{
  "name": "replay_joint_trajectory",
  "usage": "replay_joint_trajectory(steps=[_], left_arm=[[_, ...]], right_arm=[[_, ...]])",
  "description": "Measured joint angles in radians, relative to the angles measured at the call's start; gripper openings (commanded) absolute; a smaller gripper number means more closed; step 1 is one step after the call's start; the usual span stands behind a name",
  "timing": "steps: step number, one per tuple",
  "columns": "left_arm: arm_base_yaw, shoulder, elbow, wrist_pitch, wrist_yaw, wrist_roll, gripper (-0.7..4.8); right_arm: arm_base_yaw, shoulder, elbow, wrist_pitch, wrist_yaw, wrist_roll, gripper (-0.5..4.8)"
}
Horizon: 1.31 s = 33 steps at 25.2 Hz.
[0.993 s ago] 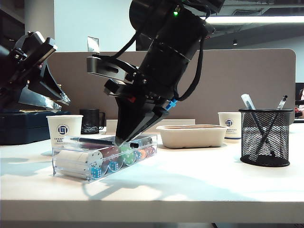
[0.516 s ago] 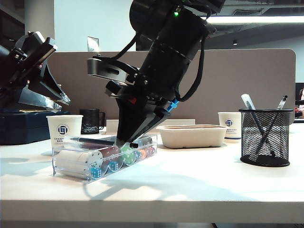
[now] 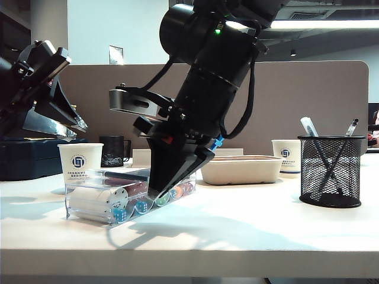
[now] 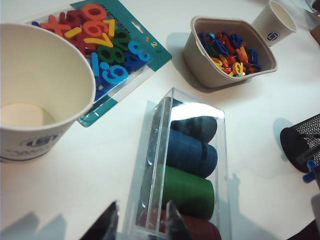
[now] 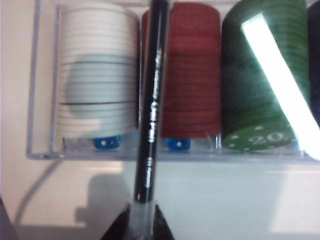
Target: Pick up one pen and put it in the pen container.
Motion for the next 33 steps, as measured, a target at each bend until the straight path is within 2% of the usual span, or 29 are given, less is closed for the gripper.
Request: replay_joint_trajectory(steps=[3, 27, 33], left_arm=[[0.000, 0.000, 0.000, 0.000, 0.000, 0.000, 1.21], [0.000, 0.000, 0.000, 0.001, 0.010, -0.003, 1.21], [0.000, 0.000, 0.000, 0.040, 0.069, -0.085, 1.21]], right_arm=[[0.000, 0.000, 0.000, 0.000, 0.001, 0.000, -0.03], [0.000, -0.048, 0.001, 0.006, 0.002, 0.000, -0.01], [-0.025, -0.068, 0.029, 0.000, 0.005, 0.000, -0.02]])
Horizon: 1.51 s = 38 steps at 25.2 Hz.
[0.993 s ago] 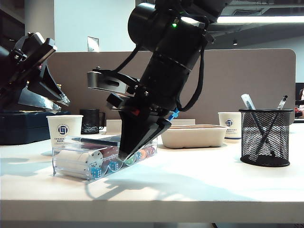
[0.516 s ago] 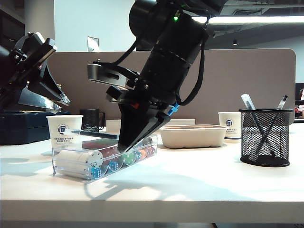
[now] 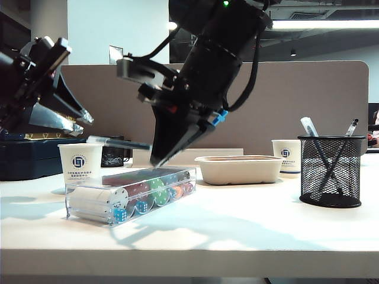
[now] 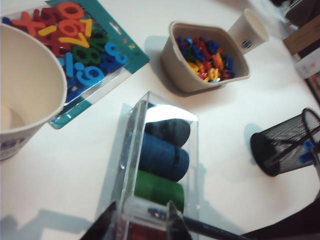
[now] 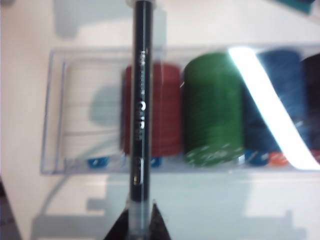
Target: Pick up one pen and put it in the pen container.
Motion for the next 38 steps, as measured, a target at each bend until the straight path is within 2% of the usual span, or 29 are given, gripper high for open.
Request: replay_joint_trajectory(steps=[7, 15, 21, 25, 38], left_arm=[[0.000, 0.000, 0.100, 0.010, 0.048, -0.108, 1.21], [0.000, 0.000, 0.168, 0.021, 0.062, -0.176, 1.21], [0.000, 0.000, 0.174, 0.046, 0.062, -0.275, 1.22], [0.000, 0.000, 0.174, 0.126, 0.089, -0.394, 1.22], [0.000, 0.000, 0.174, 0.163, 0.130, -0.500, 1.22]], right_arm=[[-0.056, 0.000, 0.034, -0.006, 0.021, 0.000, -0.02], [-0.080, -0.002, 0.034, -0.007, 0.022, 0.000, -0.01], [-0.091, -0.064, 0.039, 0.038, 0.022, 0.000, -0.02], [-0.090, -0.077, 0.042, 0.032, 0.022, 0.000, -0.01], [-0.082, -0.077, 0.133, 0.022, 0.018, 0.000, -0.02]])
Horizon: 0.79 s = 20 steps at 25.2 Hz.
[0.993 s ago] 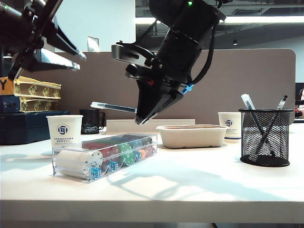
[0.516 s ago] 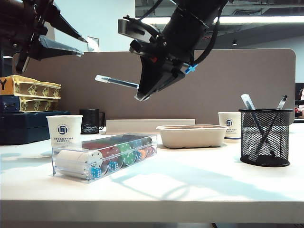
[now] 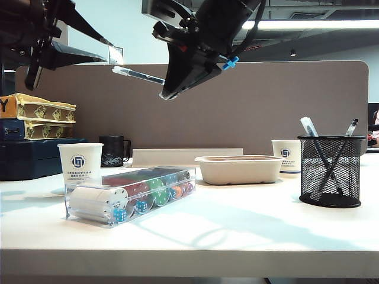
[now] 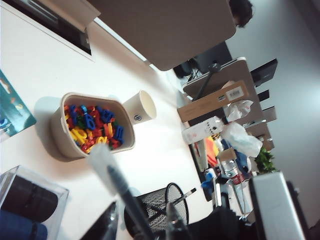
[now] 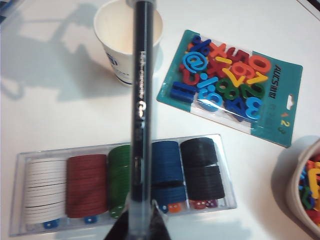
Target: Pick up one pen and put it in the pen container.
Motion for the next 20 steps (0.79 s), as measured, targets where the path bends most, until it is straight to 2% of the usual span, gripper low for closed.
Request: replay_joint_trajectory(steps=[20], left_arm=[[0.000, 0.001, 0.000, 0.017, 0.003, -0.041, 1.22]], right_arm=[[0.024, -0.002, 0.028, -0.015, -0.019, 0.002, -0.02]])
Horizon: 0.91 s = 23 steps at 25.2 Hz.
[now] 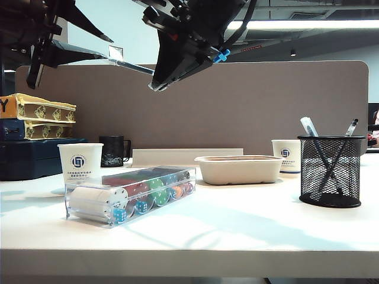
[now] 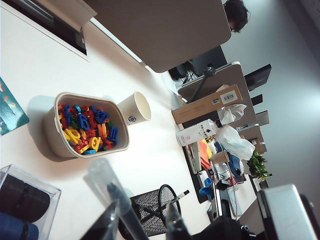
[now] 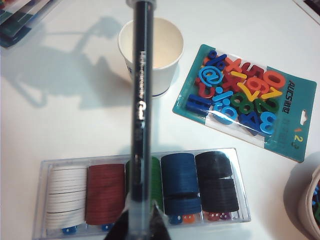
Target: Pick up one pen and put it in the pen container.
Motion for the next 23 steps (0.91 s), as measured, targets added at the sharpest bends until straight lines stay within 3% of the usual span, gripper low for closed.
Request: replay_joint_trajectory(steps=[23], left_arm=[[0.000, 0.000, 0.000, -0.007, 0.000, -0.002, 1.25]], right_arm=[[0.034, -0.027, 0.000, 0.008, -0.021, 0.000, -0.02]])
